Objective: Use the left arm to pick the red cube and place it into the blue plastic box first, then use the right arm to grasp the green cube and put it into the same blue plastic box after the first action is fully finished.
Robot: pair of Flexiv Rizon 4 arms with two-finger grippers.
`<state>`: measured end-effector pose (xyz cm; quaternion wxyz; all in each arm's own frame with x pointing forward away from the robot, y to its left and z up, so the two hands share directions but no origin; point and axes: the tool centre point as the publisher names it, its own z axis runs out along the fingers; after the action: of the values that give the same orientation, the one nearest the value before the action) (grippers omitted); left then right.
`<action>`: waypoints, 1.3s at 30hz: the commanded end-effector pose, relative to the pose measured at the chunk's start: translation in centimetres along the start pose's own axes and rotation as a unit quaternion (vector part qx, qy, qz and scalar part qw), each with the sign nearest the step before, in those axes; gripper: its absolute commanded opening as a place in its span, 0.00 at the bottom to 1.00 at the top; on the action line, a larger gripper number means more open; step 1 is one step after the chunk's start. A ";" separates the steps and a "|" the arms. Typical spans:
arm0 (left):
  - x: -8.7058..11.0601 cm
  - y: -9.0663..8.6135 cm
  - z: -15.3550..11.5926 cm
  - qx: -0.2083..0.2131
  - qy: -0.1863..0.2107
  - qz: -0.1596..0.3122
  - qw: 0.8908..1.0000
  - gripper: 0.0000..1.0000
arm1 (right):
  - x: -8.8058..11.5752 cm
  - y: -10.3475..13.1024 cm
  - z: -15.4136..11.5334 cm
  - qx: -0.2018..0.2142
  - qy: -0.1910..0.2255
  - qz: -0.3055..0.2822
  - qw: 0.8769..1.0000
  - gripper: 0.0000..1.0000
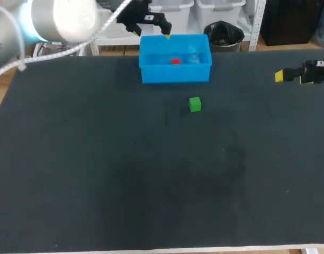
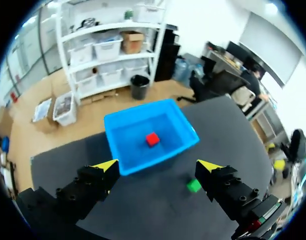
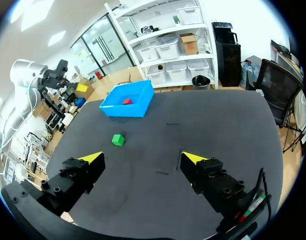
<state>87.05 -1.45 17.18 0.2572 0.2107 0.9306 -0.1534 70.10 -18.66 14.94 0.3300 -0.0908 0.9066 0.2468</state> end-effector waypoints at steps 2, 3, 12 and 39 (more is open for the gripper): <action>7.3 0.9 -5.0 0.034 -0.086 0.027 0.995 1.00 | 0.0 0.0 0.0 0.000 0.000 0.000 1.000 1.00; 7.9 1.1 -5.2 0.040 -0.083 0.039 0.995 1.00 | 0.0 0.0 0.0 0.000 0.000 0.000 1.000 1.00; 11.3 2.2 -6.2 0.082 -0.067 0.113 0.988 1.00 | 0.0 0.0 0.0 0.000 0.000 0.000 1.000 1.00; 15.4 3.4 -5.8 0.118 -0.052 0.144 0.981 1.00 | 0.0 0.0 0.0 0.000 0.000 0.000 1.000 1.00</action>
<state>74.58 8.23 12.97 0.2874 0.3644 0.8559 -0.2283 70.10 -18.66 14.94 0.3300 -0.0908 0.9066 0.2468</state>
